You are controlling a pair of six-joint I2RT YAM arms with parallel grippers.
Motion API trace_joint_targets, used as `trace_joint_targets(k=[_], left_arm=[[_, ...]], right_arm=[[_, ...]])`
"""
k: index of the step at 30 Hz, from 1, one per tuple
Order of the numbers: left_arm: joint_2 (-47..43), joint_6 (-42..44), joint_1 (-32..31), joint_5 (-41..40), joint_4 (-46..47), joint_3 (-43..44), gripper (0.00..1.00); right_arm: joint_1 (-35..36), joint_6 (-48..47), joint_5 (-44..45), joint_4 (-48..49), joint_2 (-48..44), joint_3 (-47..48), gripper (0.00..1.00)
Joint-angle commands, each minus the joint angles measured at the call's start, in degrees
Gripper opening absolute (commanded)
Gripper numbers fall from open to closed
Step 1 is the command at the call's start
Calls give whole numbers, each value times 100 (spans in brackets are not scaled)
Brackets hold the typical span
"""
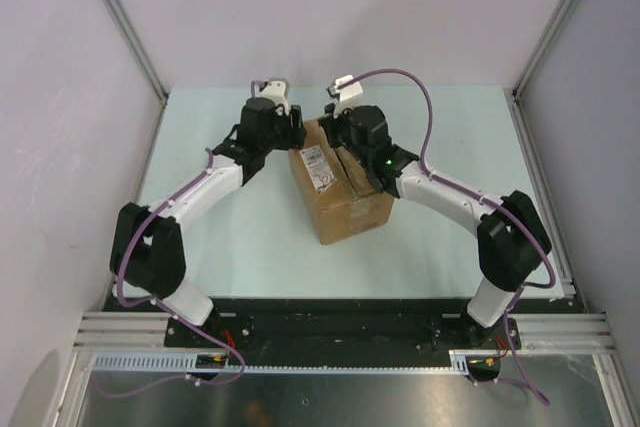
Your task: Unpack the express box
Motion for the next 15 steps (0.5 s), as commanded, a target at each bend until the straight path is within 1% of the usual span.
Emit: trace_joint_targets(k=[1,4,6,10,15], left_arm=[[-56,113,-10,-42,10,-359,60],[-65,122,-18,10,10,-553,58],[-74,113,-18,28,1,-658,57],[-91,51,-18,54,-8,-746,57],[-65,16,-18,142,-17,-729,56]], right_arm=[[6,-281,328,669,92,143,0],[-3,-369,503,731,127,143,0],[23,-448,774,818,127,143,0],[32,-528,723,1012,162,151,0],[41,-326,626,1039,320,151,0]])
